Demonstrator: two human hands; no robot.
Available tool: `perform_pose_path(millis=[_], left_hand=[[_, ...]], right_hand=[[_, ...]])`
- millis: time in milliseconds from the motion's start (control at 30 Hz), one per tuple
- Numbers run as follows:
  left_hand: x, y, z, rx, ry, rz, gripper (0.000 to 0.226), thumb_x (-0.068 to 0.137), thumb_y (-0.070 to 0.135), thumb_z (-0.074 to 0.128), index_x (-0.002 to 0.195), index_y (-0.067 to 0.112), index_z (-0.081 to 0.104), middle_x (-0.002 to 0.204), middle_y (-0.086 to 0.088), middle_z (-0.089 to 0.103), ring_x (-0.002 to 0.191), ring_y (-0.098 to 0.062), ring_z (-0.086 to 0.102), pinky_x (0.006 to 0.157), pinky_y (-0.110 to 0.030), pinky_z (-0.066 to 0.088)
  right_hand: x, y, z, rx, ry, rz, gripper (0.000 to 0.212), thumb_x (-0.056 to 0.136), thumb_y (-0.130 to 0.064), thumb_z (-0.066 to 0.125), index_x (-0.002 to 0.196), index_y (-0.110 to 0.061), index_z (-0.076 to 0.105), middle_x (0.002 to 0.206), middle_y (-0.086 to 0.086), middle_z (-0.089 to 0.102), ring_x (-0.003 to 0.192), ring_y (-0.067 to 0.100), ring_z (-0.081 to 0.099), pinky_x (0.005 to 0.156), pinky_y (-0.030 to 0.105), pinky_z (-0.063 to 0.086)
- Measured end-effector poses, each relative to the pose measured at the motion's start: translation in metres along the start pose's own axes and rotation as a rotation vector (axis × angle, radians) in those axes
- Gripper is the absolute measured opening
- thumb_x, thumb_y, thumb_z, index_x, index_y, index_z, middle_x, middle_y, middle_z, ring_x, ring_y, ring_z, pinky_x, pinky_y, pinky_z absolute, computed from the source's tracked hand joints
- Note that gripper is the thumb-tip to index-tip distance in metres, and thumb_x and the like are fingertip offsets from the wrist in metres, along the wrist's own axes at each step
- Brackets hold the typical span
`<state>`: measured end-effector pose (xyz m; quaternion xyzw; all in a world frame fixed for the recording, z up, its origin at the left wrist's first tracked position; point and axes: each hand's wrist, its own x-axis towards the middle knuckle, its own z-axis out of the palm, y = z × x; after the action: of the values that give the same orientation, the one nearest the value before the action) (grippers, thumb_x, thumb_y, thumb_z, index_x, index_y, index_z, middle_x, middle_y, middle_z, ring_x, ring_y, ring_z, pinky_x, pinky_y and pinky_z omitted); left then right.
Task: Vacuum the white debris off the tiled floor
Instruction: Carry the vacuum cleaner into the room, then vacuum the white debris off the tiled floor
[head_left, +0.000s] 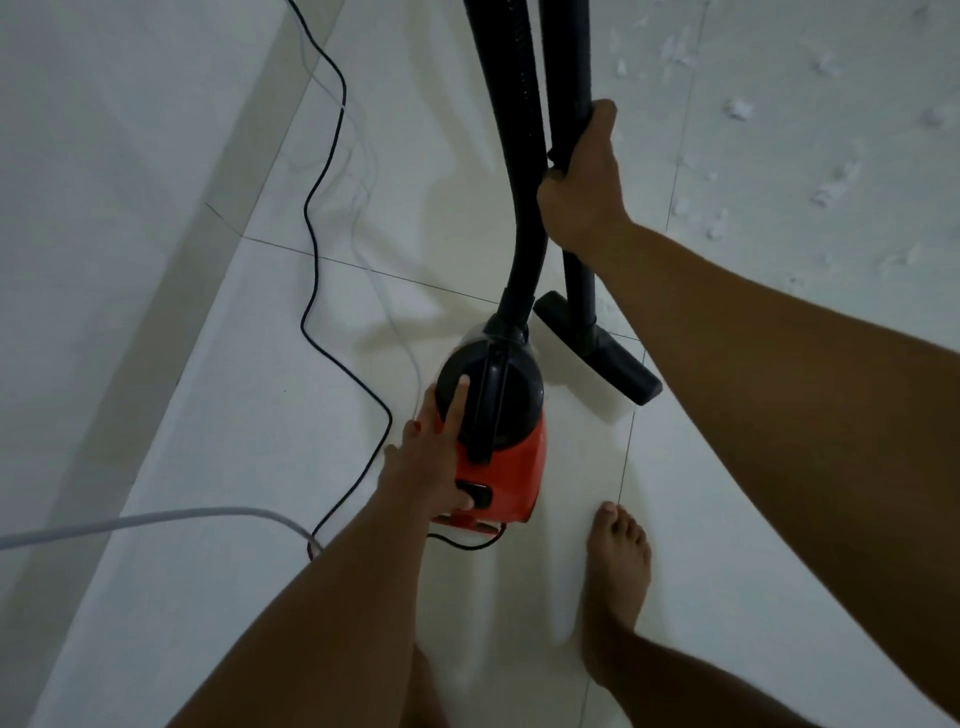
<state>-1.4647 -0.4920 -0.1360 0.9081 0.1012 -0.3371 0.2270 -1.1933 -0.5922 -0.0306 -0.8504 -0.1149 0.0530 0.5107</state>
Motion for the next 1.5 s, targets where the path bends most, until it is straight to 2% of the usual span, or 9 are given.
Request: perform_pose_path(millis=[133,233,400,900,1100,1200,1267,1400,1500], left_hand=[[0.002,-0.005,0.011,0.042,0.116,0.016,0.145,0.078,0.043,0.085,0.144,0.045,-0.044,0.168,-0.008,-0.021,0.148,-0.041,0.029,0.11,-0.066,0.04],[0.008,-0.016,0.013,0.041,0.096,0.059,0.149,0.074,0.048,0.087,0.141,0.048,-0.047,0.167,-0.006,-0.024,0.146,-0.041,0.033,0.107,-0.067,0.041],[0.027,-0.024,0.015,0.078,-0.015,0.035,0.154,0.072,0.05,0.087,0.125,0.053,-0.057,0.16,-0.005,-0.041,0.154,-0.04,0.016,0.116,-0.069,0.028],[0.02,-0.013,0.018,0.154,0.017,-0.033,0.153,0.076,0.051,0.085,0.123,0.049,-0.061,0.162,-0.009,-0.038,0.157,-0.038,0.005,0.119,-0.073,0.009],[0.021,-0.01,0.007,0.206,-0.09,-0.091,0.151,0.074,0.057,0.083,0.128,0.046,-0.058,0.163,-0.009,-0.038,0.156,-0.045,-0.005,0.117,-0.075,0.009],[0.012,-0.004,-0.014,0.043,-0.17,-0.093,0.146,0.073,0.054,0.085,0.14,0.051,-0.045,0.161,-0.009,-0.042,0.155,-0.046,-0.014,0.12,-0.071,0.013],[-0.001,0.012,-0.052,-0.23,-0.112,-0.054,0.138,0.072,0.057,0.086,0.153,0.051,-0.025,0.162,-0.006,-0.04,0.157,-0.04,-0.007,0.124,-0.061,0.019],[-0.023,0.089,-0.199,-0.676,0.371,0.138,0.141,0.06,0.066,0.089,0.163,0.039,-0.004,0.172,-0.003,-0.004,0.157,-0.025,0.012,0.122,-0.048,0.024],[-0.041,0.154,-0.304,-0.852,0.472,0.376,0.139,0.059,0.068,0.088,0.163,0.039,-0.001,0.171,-0.005,0.014,0.155,-0.024,0.021,0.123,-0.046,0.027]], right_hand=[[-0.006,0.002,0.008,0.032,0.154,-0.038,0.039,0.072,0.007,0.041,0.103,-0.012,0.028,0.095,0.008,0.044,0.078,0.014,0.046,0.056,0.019,0.044],[-0.013,0.008,0.014,0.061,0.215,-0.036,0.04,0.071,0.008,0.041,0.104,-0.013,0.03,0.091,0.005,0.044,0.074,0.011,0.046,0.055,0.016,0.044],[-0.012,0.02,0.032,0.112,0.323,-0.048,0.044,0.067,0.008,0.039,0.103,-0.015,0.034,0.086,-0.002,0.046,0.072,0.008,0.049,0.055,0.018,0.042],[-0.021,0.02,0.029,0.148,0.326,-0.05,0.044,0.065,0.005,0.04,0.104,-0.015,0.035,0.09,0.003,0.049,0.075,0.012,0.051,0.055,0.014,0.04],[-0.025,0.023,0.015,0.116,0.275,-0.06,0.043,0.071,0.008,0.042,0.105,-0.016,0.035,0.095,0.012,0.054,0.082,0.019,0.055,0.062,0.015,0.046],[-0.025,0.02,-0.005,0.097,0.244,-0.037,0.045,0.078,0.014,0.049,0.106,-0.017,0.035,0.101,0.018,0.06,0.088,0.024,0.06,0.06,0.011,0.048],[-0.024,0.008,-0.021,0.078,0.203,0.0,0.045,0.082,0.014,0.053,0.109,-0.019,0.036,0.101,0.013,0.062,0.088,0.022,0.061,0.059,0.012,0.046],[-0.028,-0.026,-0.048,0.071,0.137,0.099,0.044,0.087,0.009,0.058,0.122,-0.011,0.041,0.106,0.008,0.063,0.092,0.021,0.061,0.069,0.022,0.049],[-0.035,-0.049,-0.063,0.064,0.128,0.121,0.048,0.088,0.008,0.06,0.128,-0.011,0.043,0.108,0.007,0.063,0.095,0.022,0.061,0.079,0.036,0.053]])
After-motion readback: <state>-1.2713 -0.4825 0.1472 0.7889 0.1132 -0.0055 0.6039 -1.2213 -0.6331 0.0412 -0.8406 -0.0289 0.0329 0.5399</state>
